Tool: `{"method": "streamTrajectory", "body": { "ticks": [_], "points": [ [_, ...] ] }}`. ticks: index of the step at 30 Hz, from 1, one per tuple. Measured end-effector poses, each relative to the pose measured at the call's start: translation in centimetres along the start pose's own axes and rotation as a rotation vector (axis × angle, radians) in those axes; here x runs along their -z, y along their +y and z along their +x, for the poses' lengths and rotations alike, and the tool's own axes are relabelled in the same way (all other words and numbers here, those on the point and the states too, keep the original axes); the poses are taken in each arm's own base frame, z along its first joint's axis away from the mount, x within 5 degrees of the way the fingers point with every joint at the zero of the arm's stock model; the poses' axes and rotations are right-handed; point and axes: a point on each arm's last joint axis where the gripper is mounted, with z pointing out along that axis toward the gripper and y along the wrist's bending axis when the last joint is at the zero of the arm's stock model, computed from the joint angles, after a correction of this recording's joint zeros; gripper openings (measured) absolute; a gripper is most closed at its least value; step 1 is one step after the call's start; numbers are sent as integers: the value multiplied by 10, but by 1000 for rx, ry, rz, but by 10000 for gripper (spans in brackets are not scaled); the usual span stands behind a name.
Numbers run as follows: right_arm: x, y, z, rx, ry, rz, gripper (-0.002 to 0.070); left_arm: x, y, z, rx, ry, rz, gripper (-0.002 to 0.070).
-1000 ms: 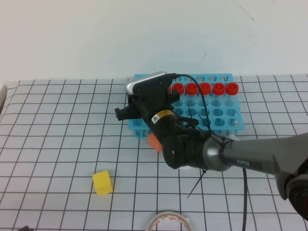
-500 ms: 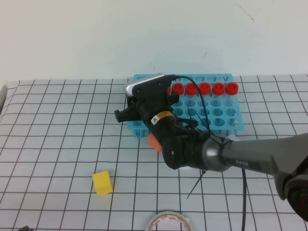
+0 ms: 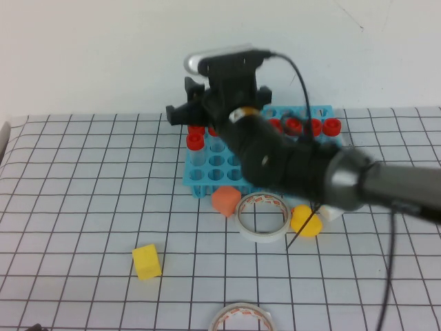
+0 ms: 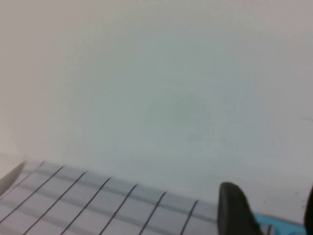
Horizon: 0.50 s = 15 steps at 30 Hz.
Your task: Place the test tubes
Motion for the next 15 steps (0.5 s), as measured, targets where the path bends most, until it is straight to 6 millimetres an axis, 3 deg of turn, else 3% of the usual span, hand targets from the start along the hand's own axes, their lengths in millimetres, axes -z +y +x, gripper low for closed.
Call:
{"method": "streamTrajectory", "body": {
  "ticks": [2, 7, 15],
  "points": [
    [9, 5, -17, 22, 61, -53, 271, 0, 0, 0, 0, 0, 0, -1],
    [50, 14, -56, 50, 171, -227, 53, 0, 0, 0, 0, 0, 0, -1],
    [141, -18, -93, 71, 98, -179, 1, 0, 0, 0, 0, 0, 0, -1]
  ]
}}
